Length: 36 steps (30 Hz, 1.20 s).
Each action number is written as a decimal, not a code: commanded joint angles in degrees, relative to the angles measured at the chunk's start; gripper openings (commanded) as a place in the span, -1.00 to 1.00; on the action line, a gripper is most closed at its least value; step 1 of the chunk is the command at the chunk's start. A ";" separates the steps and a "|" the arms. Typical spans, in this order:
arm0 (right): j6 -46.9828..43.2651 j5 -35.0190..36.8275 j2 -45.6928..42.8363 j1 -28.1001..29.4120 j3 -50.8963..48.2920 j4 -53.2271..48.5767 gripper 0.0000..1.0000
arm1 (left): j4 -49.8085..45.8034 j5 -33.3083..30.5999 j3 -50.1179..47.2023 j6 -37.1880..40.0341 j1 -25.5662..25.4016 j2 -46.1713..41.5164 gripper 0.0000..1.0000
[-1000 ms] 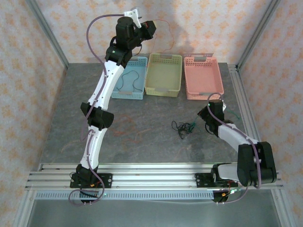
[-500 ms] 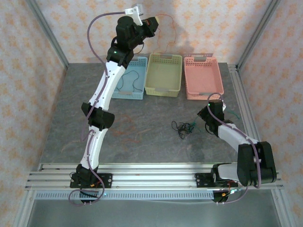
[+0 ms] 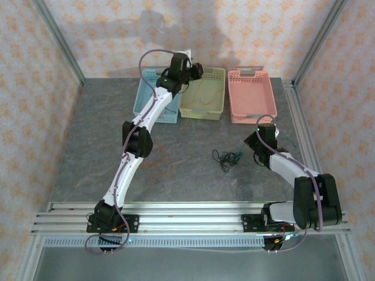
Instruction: Untangle the cables
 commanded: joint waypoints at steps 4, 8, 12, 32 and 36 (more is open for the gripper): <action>-0.46 -0.32 0.82 0.28 2.05 0.03 -1.00 | 1.14 0.10 1.27 1.44 0.71 -9.44 -1.00; -0.48 -0.30 1.06 0.39 2.14 -0.02 -1.00 | 2.08 0.39 1.33 1.02 0.63 -14.10 -1.00; -0.46 -0.23 1.05 0.37 2.16 -0.15 -1.00 | 3.41 0.11 1.32 1.62 0.49 -17.54 -1.00; -0.57 -0.32 1.65 0.64 2.49 -0.25 -1.00 | 13.88 -7.28 4.48 1.81 0.89 -12.61 -1.00; -0.61 -0.43 2.03 0.72 2.75 -0.38 -1.00 | 14.67 -7.43 4.39 1.81 0.89 -12.05 -1.00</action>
